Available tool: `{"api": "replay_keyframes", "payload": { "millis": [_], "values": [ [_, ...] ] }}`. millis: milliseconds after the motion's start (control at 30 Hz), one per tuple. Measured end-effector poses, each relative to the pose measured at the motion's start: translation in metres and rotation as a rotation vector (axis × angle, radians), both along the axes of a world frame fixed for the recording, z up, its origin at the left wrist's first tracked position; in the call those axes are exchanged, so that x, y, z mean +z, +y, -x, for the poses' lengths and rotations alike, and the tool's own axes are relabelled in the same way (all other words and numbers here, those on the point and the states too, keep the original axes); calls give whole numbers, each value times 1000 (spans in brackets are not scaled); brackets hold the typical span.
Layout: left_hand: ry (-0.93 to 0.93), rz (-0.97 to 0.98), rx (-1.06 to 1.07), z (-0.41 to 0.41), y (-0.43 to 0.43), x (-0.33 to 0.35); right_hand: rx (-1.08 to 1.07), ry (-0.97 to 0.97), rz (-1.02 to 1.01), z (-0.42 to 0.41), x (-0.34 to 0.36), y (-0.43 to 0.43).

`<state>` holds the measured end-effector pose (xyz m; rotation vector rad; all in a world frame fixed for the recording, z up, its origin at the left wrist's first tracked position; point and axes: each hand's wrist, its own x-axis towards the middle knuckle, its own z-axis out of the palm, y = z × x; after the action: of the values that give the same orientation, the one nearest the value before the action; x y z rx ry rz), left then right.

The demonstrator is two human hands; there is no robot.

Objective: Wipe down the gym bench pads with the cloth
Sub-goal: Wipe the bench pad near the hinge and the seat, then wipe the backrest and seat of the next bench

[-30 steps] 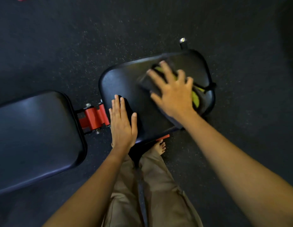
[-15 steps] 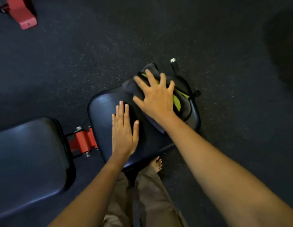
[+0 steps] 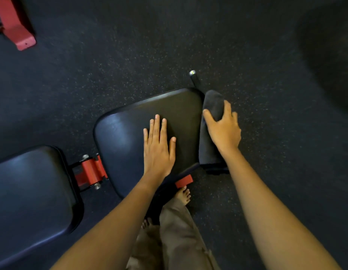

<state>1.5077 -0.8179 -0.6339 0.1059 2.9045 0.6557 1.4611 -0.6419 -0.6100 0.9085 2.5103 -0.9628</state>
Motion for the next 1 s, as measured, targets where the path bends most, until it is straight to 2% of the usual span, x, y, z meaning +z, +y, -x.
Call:
{"api": "replay_keyframes", "payload": {
  "millis": [267,400,500,567,767,900,1000],
  "values": [
    [-4,-80,-23,-37,5,12,-263,110,26,-80,8,-29],
    [-23,-203,71,-67,-5,33,-219,57,54,-109,23,-48],
    [-53,-345,215,-85,-17,65,-188,57,181,-132,47,-59],
    [-46,-434,313,-97,-29,95,-168,122,309,-147,73,-71],
    [120,-754,499,-125,-62,217,-159,526,599,-178,197,-116],
    [212,-899,475,-149,-72,314,-106,701,746,-201,294,-124],
    [229,-955,458,-157,-69,372,-37,763,780,-211,352,-120]
  ]
}}
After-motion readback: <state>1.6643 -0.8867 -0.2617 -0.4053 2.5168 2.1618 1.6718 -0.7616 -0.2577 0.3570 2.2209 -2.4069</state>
